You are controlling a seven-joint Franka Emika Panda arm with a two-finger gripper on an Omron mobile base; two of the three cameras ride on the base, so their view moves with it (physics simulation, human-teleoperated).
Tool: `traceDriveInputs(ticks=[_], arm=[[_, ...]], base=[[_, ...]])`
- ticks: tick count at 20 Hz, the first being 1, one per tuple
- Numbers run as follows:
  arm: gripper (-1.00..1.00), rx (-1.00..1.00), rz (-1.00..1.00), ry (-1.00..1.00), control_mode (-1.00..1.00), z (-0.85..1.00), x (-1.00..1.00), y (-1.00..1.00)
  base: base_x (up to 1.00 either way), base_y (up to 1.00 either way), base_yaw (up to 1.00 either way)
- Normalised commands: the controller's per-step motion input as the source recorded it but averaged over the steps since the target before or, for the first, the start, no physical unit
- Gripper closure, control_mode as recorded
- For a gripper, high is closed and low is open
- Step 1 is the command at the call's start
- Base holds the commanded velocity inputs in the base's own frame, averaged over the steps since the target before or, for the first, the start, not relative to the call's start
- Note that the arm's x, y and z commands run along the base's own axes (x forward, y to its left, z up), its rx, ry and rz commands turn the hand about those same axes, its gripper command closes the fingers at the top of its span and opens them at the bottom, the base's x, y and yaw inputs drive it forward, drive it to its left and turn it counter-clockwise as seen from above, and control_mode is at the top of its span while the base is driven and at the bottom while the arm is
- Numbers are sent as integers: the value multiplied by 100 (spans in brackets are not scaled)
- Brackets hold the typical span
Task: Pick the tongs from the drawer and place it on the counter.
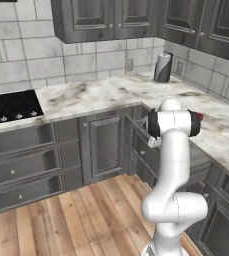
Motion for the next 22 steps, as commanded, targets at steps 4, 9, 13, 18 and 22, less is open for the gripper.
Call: traceDriveInputs(ticks=[4,9,13,18,22], arm=[[-100,-6,8,12,-100,-54,-74,100],[-100,-2,16,14,-100,-20,-41,100],[-100,0,19,0,-100,-3,-23,100],[-100,9,21,0,-100,5,-17,100],[-100,13,10,-5,-100,77,1,100]], base=[[0,0,0],[0,0,0],[0,0,0],[0,0,0],[0,0,0]])
